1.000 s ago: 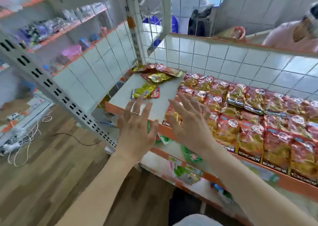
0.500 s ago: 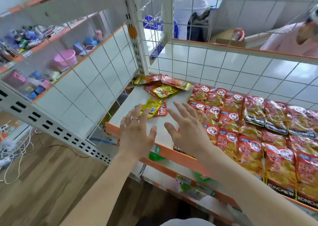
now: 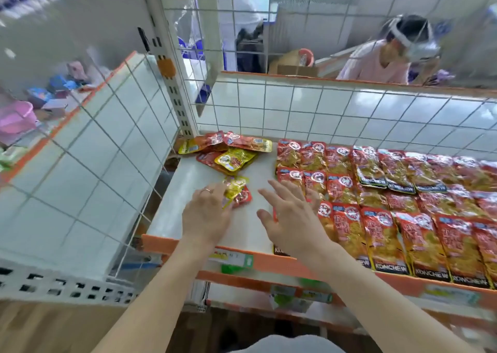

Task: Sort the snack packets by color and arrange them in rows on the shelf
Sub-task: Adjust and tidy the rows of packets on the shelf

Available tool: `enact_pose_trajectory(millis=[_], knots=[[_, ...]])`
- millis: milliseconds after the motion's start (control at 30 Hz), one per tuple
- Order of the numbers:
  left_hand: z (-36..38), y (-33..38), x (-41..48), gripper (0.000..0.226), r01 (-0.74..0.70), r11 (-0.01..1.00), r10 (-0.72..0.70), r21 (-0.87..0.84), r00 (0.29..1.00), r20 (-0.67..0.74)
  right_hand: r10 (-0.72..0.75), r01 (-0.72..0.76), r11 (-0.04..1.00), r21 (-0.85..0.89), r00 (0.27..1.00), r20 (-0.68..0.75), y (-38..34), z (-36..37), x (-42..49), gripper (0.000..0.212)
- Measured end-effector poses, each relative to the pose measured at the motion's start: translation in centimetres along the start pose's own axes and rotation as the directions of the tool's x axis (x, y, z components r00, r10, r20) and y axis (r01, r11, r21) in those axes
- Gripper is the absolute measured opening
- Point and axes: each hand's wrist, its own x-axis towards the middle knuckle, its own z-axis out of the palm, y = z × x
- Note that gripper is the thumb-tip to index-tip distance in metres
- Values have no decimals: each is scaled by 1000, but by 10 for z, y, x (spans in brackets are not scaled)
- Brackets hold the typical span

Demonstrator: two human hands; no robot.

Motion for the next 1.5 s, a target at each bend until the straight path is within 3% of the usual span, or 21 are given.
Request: enact_pose_trajectory(millis=[67,133,200,267,333,433,600,733,867,1000,1167,1267,1333,1433,1500], knots=[[-4,-7,-8,21,-9,990,0,-137,998,-65,44,-44,999,2,999,7,-5,5,0,46],[-13,-14,-13,14,53,933,-106,-357,986,-131,64,-63,998,-20,997,39,-14,11,2,45],[-25,-21,-18,12,176,785,-284,-593,954,-93,64,-61,997,-43,995,71,-24,19,4,44],[-36,-30,-26,13,282,549,-423,-787,906,29,99,-97,995,-27,991,92,-36,23,10,42],[-45,-38,-32,15,334,364,-483,-869,866,130,175,-179,983,27,978,111,-52,22,18,41],[-51,-46,-39,17,352,239,-492,-905,847,200,250,-237,968,-85,937,243,-77,24,36,50],[-59,-50,-44,12,342,202,-446,-918,866,225,158,-23,947,-321,902,402,-95,35,60,42],[-61,-52,-49,9,346,237,-405,-908,885,232,225,-112,941,-320,912,344,-96,32,59,42],[-62,-53,-51,4,350,202,-387,-915,887,254,333,-218,909,-355,891,307,-108,40,60,58],[-67,-55,-54,18,357,125,-360,-926,886,293,447,-360,875,-324,857,255,-114,40,66,87],[-69,-58,-60,12,357,125,-324,-926,897,302,547,-540,837,-93,818,177,-107,35,70,90],[-69,-59,-63,12,367,104,-305,-924,897,321,519,-536,842,67,837,176,-97,37,65,38],[-67,-59,-64,13,378,100,-299,-921,894,334,490,-508,816,275,861,137,-87,44,58,22],[-65,-55,-63,17,391,100,-283,-915,893,351,492,-457,632,626,860,132,-75,39,38,14],[-63,-47,-62,15,396,108,-276,-912,893,355,492,-406,527,747,862,121,-65,26,19,5]])
